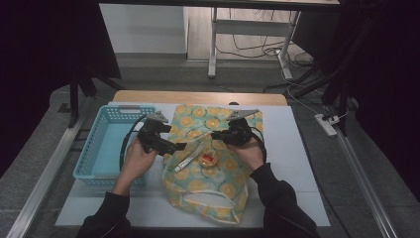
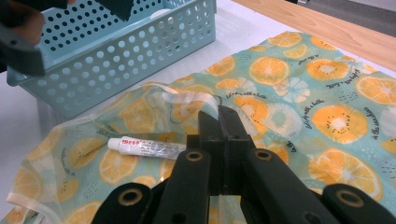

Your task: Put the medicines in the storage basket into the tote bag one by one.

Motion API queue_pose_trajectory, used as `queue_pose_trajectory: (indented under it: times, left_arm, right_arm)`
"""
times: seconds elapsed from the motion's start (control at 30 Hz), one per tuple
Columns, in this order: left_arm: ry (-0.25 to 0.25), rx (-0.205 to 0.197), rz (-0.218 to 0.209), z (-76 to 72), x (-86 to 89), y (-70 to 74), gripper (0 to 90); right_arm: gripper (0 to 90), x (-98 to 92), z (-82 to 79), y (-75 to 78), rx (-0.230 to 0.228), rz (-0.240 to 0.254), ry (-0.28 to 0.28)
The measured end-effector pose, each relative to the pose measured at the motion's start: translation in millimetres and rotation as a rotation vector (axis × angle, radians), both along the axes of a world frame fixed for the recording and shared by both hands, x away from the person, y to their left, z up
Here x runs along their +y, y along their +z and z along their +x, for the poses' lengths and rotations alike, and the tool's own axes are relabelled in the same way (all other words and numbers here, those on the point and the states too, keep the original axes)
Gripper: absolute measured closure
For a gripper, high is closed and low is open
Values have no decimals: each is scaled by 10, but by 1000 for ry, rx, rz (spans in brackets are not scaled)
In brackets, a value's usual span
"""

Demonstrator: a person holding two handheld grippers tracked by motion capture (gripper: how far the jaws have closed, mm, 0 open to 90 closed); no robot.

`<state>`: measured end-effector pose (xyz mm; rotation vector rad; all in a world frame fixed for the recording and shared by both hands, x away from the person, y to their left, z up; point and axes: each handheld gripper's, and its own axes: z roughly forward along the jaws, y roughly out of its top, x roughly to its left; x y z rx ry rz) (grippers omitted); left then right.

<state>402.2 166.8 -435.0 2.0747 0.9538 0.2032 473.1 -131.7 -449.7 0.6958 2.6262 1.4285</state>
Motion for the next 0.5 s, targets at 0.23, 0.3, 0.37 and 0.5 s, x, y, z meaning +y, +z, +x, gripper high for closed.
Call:
queue_pose_trajectory:
  times: [0.23,0.3,0.37,0.5]
  left_arm:
    - [44,0,-12,34,181,-26,18]
    - [53,-3,-4,43,220,-37,13]
    - [64,-10,-5,49,259,-52,9]
    - [92,-15,-7,59,357,-57,6]
  right_arm:
    - [900,1,-4,2,-1,-1,2]
    - [900,-2,-3,3,-1,-1,2]
    - [900,-5,-1,5,-1,-1,2]
    - [900,-12,1,9,-1,0,1]
